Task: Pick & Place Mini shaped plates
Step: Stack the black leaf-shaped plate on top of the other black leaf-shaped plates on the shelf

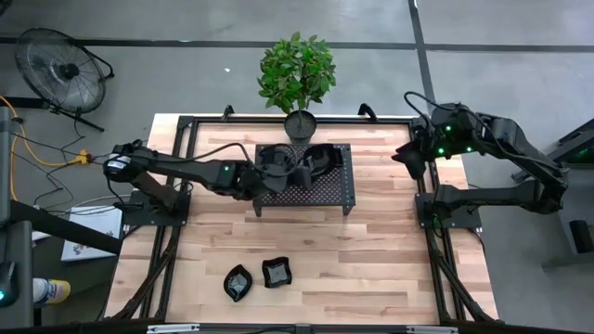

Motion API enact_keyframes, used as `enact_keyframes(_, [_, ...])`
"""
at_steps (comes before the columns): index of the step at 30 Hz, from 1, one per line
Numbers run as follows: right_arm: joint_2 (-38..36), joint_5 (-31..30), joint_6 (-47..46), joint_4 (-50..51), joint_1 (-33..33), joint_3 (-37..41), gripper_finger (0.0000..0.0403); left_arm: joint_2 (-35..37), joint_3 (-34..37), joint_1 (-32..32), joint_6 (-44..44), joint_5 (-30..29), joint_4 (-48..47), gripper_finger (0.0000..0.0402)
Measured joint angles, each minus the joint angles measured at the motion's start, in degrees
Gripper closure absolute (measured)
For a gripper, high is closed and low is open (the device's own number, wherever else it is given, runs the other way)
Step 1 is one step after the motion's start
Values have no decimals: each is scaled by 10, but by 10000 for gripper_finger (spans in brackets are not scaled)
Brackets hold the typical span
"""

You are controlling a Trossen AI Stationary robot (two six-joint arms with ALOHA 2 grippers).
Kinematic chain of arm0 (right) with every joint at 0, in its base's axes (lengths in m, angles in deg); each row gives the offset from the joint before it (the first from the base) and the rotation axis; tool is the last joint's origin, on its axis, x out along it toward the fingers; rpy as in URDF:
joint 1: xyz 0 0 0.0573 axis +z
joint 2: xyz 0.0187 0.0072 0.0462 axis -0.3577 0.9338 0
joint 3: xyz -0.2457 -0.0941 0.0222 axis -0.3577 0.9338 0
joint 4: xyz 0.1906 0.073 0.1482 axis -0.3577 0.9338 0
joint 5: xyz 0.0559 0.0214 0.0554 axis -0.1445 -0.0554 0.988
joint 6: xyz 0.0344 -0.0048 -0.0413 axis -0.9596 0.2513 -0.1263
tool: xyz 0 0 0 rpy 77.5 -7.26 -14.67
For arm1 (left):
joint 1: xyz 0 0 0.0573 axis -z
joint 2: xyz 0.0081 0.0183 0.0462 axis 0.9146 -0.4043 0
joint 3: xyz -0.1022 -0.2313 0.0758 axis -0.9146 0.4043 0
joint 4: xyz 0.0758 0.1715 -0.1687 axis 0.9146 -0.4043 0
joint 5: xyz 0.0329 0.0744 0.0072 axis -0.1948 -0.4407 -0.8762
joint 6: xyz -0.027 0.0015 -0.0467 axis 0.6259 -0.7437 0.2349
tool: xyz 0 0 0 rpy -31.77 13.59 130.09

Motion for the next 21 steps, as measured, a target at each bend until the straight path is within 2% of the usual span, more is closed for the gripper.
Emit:
enact_keyframes(3, [-1,8,0,-52,2,0,249,1,0,4,-27,-27,11,401])
enact_keyframes(5, [-3,-10,0,-81,13,0,249,1,0,4,-45,-45,20,401])
enact_keyframes(12, [-16,-165,-12,-188,114,9,249,-1,0,3,-136,-70,104,401])
enact_keyframes(21, [-11,-346,29,-547,274,178,249,-2,0,3,-235,-115,145,401])
